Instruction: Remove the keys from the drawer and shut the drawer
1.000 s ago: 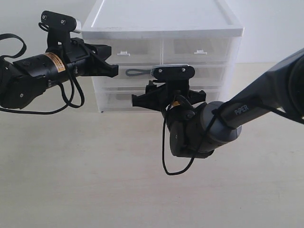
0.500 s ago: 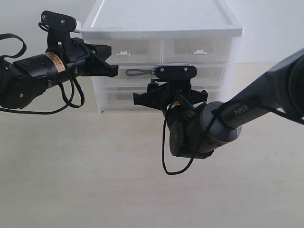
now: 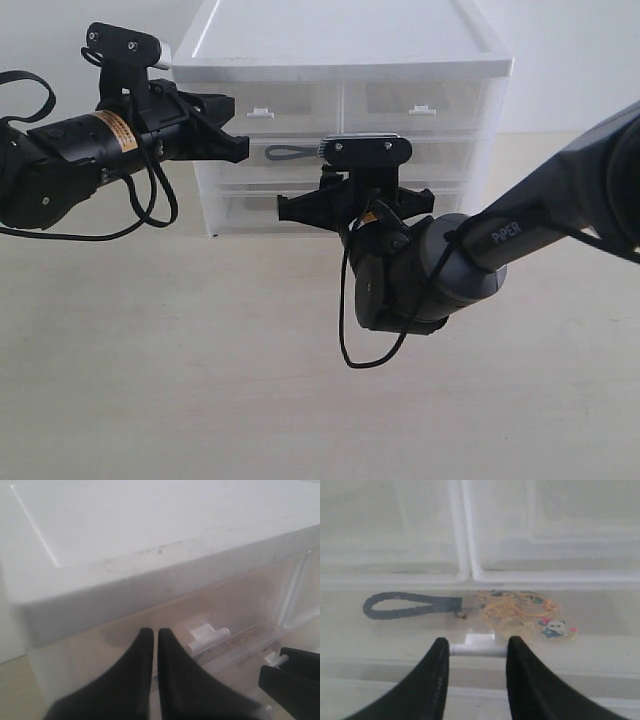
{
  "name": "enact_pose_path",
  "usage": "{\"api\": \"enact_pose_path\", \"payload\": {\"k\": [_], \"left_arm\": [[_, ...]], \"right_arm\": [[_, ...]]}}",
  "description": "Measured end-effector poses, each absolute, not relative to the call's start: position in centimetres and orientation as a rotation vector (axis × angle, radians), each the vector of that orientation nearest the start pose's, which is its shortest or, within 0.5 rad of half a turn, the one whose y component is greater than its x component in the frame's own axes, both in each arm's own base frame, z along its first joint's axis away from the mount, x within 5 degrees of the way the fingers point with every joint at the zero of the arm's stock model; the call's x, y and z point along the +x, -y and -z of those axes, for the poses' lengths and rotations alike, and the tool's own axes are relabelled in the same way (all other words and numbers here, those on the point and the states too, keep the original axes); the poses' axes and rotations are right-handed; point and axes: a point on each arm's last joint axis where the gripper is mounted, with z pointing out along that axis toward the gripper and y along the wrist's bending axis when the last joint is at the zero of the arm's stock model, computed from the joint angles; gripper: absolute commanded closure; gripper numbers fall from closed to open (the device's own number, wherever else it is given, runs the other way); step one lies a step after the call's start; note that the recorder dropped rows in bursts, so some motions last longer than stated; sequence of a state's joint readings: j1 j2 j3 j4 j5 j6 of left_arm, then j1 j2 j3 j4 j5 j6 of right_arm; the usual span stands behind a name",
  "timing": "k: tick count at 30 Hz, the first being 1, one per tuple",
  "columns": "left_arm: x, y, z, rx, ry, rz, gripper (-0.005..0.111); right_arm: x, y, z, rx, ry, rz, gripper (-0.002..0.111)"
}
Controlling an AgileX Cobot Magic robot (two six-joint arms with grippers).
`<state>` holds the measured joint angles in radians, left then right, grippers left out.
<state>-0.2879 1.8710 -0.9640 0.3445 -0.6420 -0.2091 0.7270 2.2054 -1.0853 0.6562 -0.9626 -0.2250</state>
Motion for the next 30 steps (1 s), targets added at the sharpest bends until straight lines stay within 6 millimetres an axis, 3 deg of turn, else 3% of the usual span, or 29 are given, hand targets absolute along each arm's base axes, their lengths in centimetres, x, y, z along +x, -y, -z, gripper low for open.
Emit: {"api": "enact_pose_path", "payload": {"k": [10, 14, 30], "left_arm": [[37.33, 12.97, -19.47, 0.463, -1.724, 0.337, 0.103], [37.33, 12.97, -19.47, 0.463, -1.724, 0.337, 0.103], [37.33, 12.97, -19.47, 0.463, -1.724, 0.337, 0.103]], "right_arm": [[34.65, -24.75, -10.93, -0.088, -1.736, -0.215, 0.095], [34.64, -24.75, -10.91, -0.093, -1.737, -0.212, 0.109], [34.66, -24.88, -11.08, -0.118, -1.752, -0.204, 0.108]]}}
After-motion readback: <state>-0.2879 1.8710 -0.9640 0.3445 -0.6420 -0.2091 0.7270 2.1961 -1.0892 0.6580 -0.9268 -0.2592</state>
